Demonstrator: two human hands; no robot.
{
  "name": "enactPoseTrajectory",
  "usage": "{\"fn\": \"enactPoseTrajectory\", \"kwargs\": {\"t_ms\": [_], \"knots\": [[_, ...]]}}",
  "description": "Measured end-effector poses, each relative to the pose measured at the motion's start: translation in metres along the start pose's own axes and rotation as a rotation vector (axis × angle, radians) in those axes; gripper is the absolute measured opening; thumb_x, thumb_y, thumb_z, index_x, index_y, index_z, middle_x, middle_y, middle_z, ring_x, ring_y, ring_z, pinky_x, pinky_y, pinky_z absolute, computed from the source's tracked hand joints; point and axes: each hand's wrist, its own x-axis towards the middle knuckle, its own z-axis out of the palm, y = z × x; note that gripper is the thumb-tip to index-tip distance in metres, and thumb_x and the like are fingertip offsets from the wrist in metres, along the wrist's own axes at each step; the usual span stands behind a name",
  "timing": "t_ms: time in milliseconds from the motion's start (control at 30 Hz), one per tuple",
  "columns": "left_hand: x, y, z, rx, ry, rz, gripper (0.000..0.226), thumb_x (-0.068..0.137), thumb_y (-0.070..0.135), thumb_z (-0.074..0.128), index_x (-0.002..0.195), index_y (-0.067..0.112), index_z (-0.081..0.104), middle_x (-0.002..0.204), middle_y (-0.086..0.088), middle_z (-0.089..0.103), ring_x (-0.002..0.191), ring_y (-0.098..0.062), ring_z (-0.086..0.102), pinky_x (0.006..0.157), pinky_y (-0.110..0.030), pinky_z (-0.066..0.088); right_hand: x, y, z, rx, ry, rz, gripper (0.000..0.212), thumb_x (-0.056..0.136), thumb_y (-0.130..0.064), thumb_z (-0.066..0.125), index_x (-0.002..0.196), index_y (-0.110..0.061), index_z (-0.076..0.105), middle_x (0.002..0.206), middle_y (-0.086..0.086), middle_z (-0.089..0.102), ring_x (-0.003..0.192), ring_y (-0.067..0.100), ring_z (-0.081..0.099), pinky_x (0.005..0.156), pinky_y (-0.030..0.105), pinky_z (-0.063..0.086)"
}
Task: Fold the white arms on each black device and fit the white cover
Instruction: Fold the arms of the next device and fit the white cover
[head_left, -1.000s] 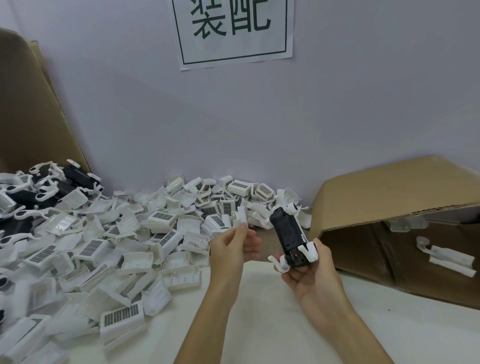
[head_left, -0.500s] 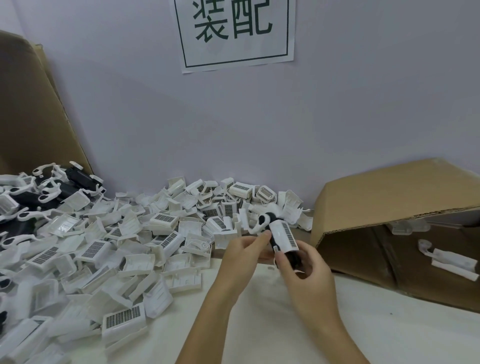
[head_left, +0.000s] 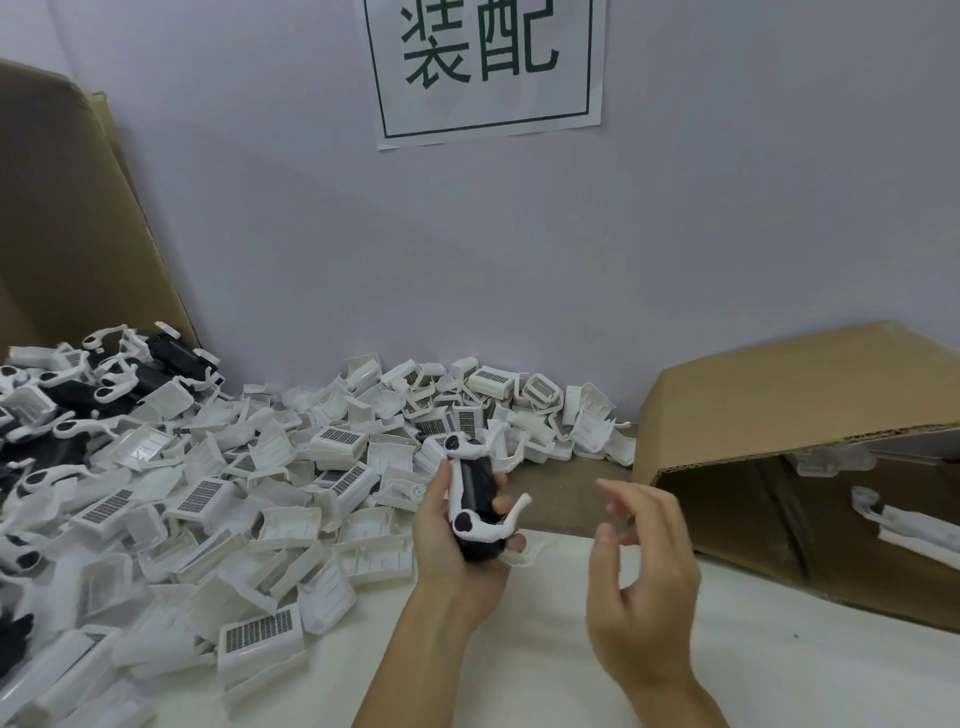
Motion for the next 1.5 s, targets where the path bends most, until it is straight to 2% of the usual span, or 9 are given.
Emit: {"fn": "enactPoseTrajectory", "kwargs": {"t_ms": [267,467,600,833,967,1033,1167,1300,1500], "knots": [[0.004,0.004,-0.001,0.221,0.157,0.039,0.045,0.086,0.051,0.061,0.101,0.009,0.066,0.067,-0.004,0.062,0.053,-0.017,0.059,0.043,-0.026,0.043,-0.001,0.004,0.002,-0.008,-0.067,0.122,0.032,0.087,-0.023,0.05,0.118,-0.023,0.057,0.103,-0.014,0.054,0.1,0.005,0.054,0.079,0.009,0.042],[0.005,0.007,0.015,0.671,0.234,0.118,0.02,0.094,0.035,0.066,0.099,0.016,0.064,0.075,0.0,0.073,0.074,-0.02,0.071,0.068,-0.036,0.058,-0.001,-0.008,0.006,-0.211,-0.479,0.126,0.049,0.091,-0.045,0.051,0.137,-0.026,0.05,0.12,-0.026,0.049,0.113,-0.001,0.048,0.097,0.026,0.044],[-0.003,0.01,0.023,0.965,0.198,0.286,0.035,0.077,0.043,0.082,0.098,0.017,0.07,0.089,0.0,0.076,0.084,-0.015,0.073,0.077,-0.033,0.059,0.004,-0.018,0.014,-0.334,-0.564,0.241,0.069,0.092,-0.058,0.053,0.15,-0.032,0.03,0.126,-0.022,0.051,0.116,0.001,0.05,0.098,0.025,0.046],[-0.012,0.021,0.034,1.11,0.034,0.184,0.049,0.091,0.058,0.057,0.083,0.015,0.078,0.052,0.01,0.063,0.047,-0.004,0.059,0.053,-0.016,0.048,0.026,-0.033,0.021,0.067,-0.397,0.744,0.012,0.09,-0.037,0.07,0.094,-0.026,0.07,0.081,-0.013,0.071,0.075,0.001,0.064,0.062,0.014,0.047],[-0.012,0.036,0.029,0.978,0.24,0.432,0.035,0.097,0.051,0.053,0.094,0.023,0.073,0.089,0.006,0.075,0.081,-0.013,0.072,0.074,-0.034,0.056,0.048,-0.034,0.012,0.562,-0.355,1.201,0.03,0.1,-0.029,0.058,0.106,-0.002,0.072,0.092,0.01,0.074,0.085,0.021,0.068,0.074,0.031,0.057],[-0.012,0.051,0.023,0.849,0.376,0.594,0.026,0.101,0.04,0.051,0.098,0.02,0.068,0.099,0.002,0.072,0.095,-0.019,0.068,0.08,-0.038,0.054,0.072,-0.032,0.003,0.79,-0.252,1.21,0.031,0.101,-0.022,0.053,0.116,0.003,0.065,0.093,0.016,0.07,0.088,0.03,0.068,0.085,0.042,0.057],[-0.01,0.069,0.008,0.629,0.447,0.626,0.022,0.1,0.021,0.048,0.087,0.019,0.066,0.097,-0.005,0.071,0.089,-0.021,0.065,0.07,-0.032,0.049,0.157,-0.036,-0.052,1.134,0.063,0.86,0.031,0.104,-0.025,0.044,0.13,-0.011,0.053,0.116,0.01,0.063,0.081,0.016,0.052,0.069,0.026,0.051],[0.001,0.066,-0.004,0.673,0.458,0.555,0.022,0.1,0.017,0.047,0.088,0.017,0.067,0.095,-0.005,0.07,0.086,-0.022,0.064,0.069,-0.034,0.051,0.19,-0.027,-0.097,1.027,0.266,0.951,0.078,0.102,-0.047,0.047,0.157,-0.003,0.013,0.155,0.028,0.027,0.137,0.044,0.04,0.111,0.054,0.04],[0.009,0.05,-0.029,1.221,0.585,0.419,0.025,0.094,0.015,0.058,0.069,0.011,0.062,0.071,-0.003,0.065,0.067,-0.021,0.057,0.06,-0.029,0.04,0.077,-0.026,-0.031,0.491,-0.273,0.993,0.018,0.101,-0.006,0.049,0.1,0.002,0.066,0.075,0.014,0.074,0.061,0.024,0.072,0.051,0.024,0.054]]}}
